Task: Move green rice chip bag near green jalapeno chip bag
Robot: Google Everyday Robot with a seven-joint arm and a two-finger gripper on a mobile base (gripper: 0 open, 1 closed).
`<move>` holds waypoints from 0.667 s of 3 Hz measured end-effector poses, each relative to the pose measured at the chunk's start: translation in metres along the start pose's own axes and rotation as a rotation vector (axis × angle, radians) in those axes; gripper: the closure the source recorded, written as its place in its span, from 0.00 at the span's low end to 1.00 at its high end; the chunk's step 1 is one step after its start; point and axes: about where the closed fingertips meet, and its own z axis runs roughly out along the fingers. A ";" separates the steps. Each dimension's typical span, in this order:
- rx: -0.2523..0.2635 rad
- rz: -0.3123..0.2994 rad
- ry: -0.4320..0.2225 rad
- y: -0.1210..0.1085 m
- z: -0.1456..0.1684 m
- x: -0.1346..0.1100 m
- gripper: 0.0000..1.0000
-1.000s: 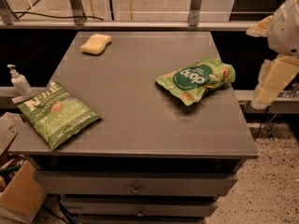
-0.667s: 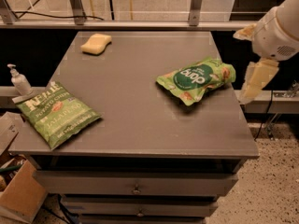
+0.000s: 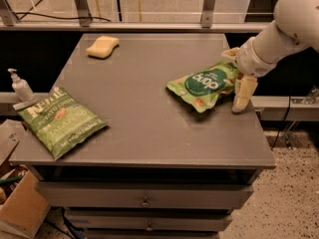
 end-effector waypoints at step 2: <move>0.000 -0.002 -0.005 -0.007 -0.005 -0.003 0.42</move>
Offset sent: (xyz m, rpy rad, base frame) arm 0.0630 0.0092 0.0008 0.0342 -0.0635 0.0490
